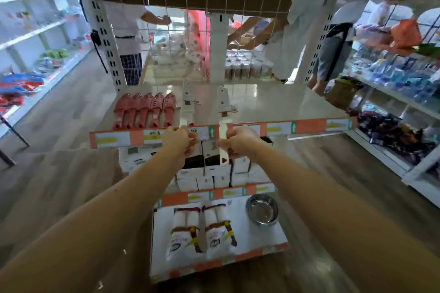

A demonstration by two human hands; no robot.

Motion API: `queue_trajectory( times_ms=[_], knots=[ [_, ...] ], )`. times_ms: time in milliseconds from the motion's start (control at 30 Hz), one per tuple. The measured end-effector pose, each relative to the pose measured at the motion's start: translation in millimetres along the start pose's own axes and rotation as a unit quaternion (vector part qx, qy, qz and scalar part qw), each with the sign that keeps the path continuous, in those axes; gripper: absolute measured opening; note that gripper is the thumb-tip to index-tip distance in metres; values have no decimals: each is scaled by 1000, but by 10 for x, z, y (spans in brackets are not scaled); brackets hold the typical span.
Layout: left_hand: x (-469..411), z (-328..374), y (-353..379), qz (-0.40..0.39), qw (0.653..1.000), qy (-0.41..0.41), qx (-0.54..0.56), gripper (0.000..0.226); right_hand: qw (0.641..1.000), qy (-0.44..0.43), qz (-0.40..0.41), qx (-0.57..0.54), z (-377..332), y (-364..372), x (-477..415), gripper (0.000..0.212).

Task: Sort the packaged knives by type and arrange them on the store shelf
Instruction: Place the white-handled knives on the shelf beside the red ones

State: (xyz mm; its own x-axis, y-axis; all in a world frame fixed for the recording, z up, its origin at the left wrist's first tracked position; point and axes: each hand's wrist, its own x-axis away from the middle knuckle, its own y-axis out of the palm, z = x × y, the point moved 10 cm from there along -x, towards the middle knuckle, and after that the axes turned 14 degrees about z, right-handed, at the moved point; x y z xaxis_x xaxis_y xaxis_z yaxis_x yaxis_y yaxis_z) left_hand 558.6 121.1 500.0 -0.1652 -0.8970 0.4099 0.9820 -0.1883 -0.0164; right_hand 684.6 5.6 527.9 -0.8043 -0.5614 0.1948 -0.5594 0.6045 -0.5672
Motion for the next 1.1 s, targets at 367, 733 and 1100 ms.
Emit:
queue_trajectory(
  times_ms=[367,733,1100],
  knots=[
    [-360,105,711,70,995,-68,16,32,997,15,-78,8,-155,-73,-907,20],
    [-473,657,515,179,919,197,-291,18,995,-22,-89,48,-251,-40,-1231,27],
    [-329,956,637,215,726,449,-474,37,992,-35,-101,65,-256,24,-1422,24]
  ],
)
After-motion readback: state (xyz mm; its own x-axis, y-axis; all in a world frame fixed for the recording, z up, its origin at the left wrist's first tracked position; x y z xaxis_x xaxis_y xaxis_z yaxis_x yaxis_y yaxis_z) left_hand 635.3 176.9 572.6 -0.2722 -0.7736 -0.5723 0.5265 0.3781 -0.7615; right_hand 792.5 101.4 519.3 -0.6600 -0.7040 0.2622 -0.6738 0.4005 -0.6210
